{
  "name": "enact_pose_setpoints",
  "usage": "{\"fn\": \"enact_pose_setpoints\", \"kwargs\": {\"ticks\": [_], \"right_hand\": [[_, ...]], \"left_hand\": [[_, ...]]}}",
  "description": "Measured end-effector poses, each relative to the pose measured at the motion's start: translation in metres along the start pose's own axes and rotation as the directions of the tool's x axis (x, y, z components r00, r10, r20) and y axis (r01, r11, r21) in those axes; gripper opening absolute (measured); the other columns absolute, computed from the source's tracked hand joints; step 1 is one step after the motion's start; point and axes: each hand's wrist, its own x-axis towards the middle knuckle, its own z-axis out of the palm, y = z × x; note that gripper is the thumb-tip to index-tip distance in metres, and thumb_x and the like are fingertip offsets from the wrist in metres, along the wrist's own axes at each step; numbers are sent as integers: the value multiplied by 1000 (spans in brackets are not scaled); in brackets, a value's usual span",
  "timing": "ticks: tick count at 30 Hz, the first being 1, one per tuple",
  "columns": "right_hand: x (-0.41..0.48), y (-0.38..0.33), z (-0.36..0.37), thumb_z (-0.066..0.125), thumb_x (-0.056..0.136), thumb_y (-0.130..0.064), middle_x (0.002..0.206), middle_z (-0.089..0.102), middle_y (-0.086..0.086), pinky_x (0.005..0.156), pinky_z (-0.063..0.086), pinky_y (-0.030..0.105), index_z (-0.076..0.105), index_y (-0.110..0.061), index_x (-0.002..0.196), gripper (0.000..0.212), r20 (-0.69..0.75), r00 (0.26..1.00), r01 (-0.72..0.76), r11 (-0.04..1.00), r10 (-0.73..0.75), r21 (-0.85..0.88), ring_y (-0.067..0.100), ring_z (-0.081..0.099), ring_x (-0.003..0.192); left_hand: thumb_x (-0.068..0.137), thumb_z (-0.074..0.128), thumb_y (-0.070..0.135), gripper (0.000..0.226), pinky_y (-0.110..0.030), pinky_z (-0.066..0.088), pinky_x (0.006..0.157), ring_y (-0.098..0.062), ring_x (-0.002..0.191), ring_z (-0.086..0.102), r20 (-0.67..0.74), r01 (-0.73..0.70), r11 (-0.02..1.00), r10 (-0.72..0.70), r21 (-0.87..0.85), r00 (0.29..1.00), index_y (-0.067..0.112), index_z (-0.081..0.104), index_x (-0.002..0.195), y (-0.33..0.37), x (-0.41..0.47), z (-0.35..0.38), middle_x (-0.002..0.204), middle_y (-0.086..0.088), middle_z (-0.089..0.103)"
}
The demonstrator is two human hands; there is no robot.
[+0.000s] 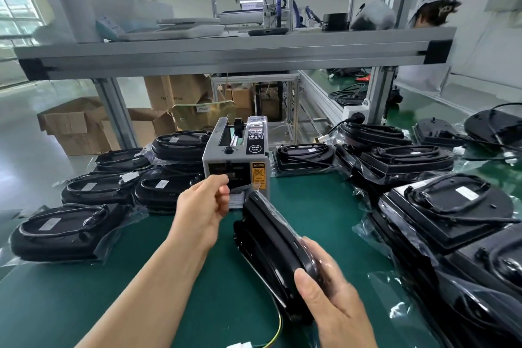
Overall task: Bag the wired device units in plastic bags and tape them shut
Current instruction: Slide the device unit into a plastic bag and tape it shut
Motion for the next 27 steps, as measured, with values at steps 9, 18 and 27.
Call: {"fn": "enact_pose_setpoints", "kwargs": {"ticks": [9, 18, 27], "right_hand": [[0, 2, 5, 72, 71, -47, 116, 73, -7, 105, 48, 43, 58, -32, 132, 65, 24, 999, -25, 999, 26, -27, 13, 67, 113], [1, 1, 9, 45, 93, -58, 120, 67, -28, 105, 44, 31, 63, -41, 126, 41, -55, 998, -29, 992, 23, -122, -5, 59, 118], [0, -1, 11, 48, 95, -57, 115, 71, -21, 102, 46, 31, 62, -37, 128, 42, -45, 998, -52, 995, 48, -90, 0, 64, 113]], "left_hand": [[81, 79, 23, 16, -16, 48, 62, -7, 62, 60, 481, -312, 830, 61, 463, 875, 17, 72, 68, -6, -99, 2, 69, -1, 70], [82, 78, 19, 11, -23, 54, 69, -12, 69, 67, 461, -343, 730, 44, 591, 887, 15, 75, 72, -13, -94, -1, 76, -6, 75], [81, 80, 21, 13, -20, 52, 63, -10, 64, 62, 444, -342, 717, 50, 608, 895, 15, 74, 71, -15, -89, -2, 74, -9, 74]]}}
